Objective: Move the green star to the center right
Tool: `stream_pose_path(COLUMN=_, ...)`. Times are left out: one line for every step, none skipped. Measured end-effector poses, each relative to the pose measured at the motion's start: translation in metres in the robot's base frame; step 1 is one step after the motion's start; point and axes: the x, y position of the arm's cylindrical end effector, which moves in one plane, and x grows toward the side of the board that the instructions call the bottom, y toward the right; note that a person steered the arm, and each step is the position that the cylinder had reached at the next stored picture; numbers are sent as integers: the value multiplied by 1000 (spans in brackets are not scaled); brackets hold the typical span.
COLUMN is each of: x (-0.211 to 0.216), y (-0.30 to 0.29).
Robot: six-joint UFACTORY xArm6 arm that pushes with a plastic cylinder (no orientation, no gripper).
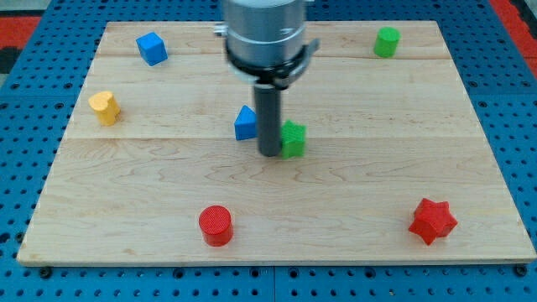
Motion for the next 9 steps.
stream_pose_path(x=-6, y=52)
stream_pose_path(x=-12, y=99)
stream_pose_path(x=-13, y=139)
stream_pose_path(x=-3, y=133)
stream_pose_path(x=-2, y=68)
stream_pose_path(x=-29, y=48)
stream_pose_path(x=-50, y=65)
stream_pose_path(x=-52, y=100)
stream_pose_path(x=-52, y=124)
